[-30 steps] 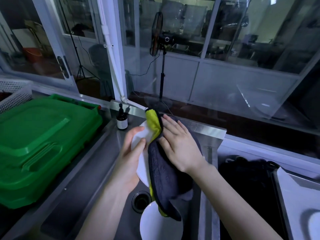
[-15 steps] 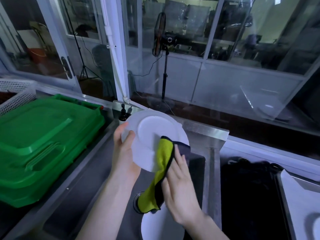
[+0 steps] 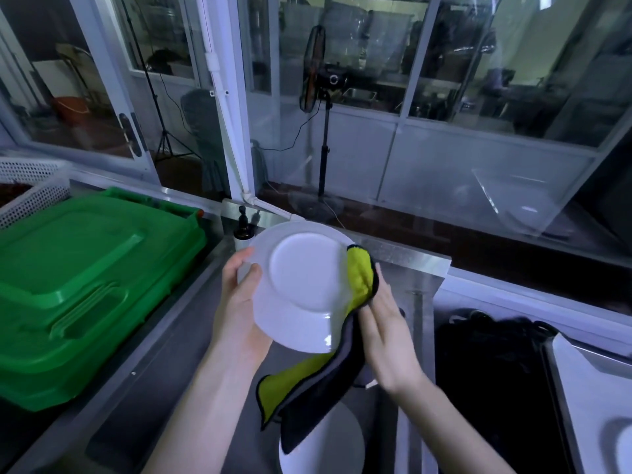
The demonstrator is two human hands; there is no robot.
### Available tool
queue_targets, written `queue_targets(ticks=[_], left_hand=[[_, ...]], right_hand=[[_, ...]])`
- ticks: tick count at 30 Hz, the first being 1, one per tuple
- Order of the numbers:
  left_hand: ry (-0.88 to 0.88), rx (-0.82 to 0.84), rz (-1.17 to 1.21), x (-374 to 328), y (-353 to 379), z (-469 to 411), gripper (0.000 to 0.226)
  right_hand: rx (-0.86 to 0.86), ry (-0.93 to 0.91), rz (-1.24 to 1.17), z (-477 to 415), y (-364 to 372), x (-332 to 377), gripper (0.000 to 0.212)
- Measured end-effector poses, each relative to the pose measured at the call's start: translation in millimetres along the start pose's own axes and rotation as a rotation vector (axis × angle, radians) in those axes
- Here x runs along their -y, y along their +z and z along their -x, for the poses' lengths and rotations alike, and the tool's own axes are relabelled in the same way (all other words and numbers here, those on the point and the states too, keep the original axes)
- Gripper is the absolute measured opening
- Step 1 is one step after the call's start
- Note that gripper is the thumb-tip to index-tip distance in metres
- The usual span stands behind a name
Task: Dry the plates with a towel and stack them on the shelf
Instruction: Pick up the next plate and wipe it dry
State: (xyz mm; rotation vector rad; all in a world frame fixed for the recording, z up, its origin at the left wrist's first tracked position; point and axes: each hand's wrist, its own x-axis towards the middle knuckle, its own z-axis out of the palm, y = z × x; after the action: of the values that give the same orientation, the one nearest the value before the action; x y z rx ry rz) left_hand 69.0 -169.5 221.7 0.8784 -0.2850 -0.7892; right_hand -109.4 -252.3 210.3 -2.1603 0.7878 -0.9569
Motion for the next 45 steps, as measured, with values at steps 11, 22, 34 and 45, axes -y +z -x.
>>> queue_targets(ticks=[11, 22, 34, 45], left_hand=[[0.027, 0.043, -0.047, 6.0, 20.0, 7.4, 0.031], [0.059, 0.049, -0.059, -3.3, 7.5, 13.8, 0.032], [-0.03, 0.092, -0.079, 18.3, -0.8, 16.9, 0.027], [-0.053, -0.014, -0.009, 27.9, 26.6, -8.1, 0.027]], right_hand=[[0.307, -0.298, 0.373, -21.0, 13.1, 49.1, 0.057], [0.2, -0.142, 0.296, 11.2, 0.1, 23.6, 0.049], [0.081, 0.118, 0.23, -32.6, -12.3, 8.4, 0.042], [-0.054, 0.192, -0.268, 87.1, -4.5, 30.6, 0.041]])
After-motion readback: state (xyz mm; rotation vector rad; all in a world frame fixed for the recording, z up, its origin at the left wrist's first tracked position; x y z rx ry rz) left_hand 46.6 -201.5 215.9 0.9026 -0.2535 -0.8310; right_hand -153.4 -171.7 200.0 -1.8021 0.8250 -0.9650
